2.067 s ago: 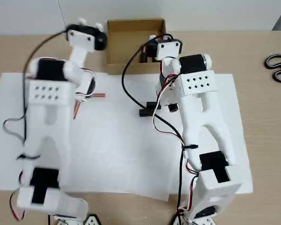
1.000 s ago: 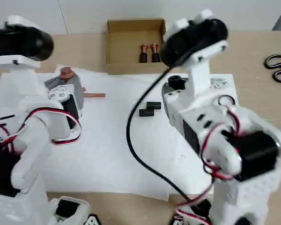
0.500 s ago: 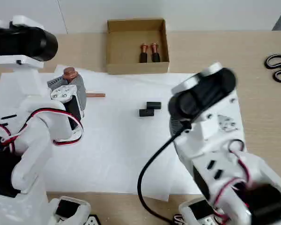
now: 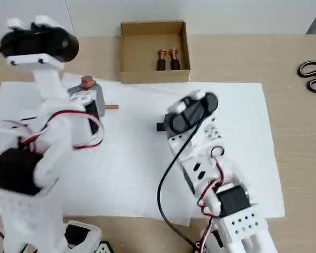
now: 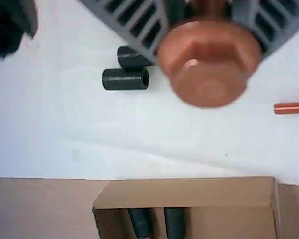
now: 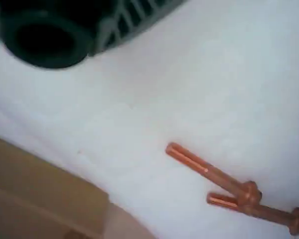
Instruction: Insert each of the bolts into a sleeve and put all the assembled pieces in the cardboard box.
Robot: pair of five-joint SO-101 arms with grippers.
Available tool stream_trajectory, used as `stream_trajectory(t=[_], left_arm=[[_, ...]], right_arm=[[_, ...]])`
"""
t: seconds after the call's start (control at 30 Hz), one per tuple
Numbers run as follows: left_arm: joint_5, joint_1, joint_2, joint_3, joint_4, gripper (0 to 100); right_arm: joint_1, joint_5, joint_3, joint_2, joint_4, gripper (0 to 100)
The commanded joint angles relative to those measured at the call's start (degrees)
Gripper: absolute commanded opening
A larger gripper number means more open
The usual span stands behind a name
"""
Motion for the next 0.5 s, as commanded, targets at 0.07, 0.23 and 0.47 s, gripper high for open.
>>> stream_trajectory(t=[0.07,0.23,0.47], left_arm=[[3.3,2.5,-0.8,6.5,-11.2,1],[3.3,7.9,-0.8,14.5,-18.3,1],[3.0,11.2,-0.8,28.9,-35.6,1]], right_arm=[[-0.7,-0.8,6.7,-7.0,-3.5,0.4],[-0.7,-12.4,9.7,-11.0,-3.5,0.4],[-4.8,-14.9,11.1,-13.5,-3.3,0.4]])
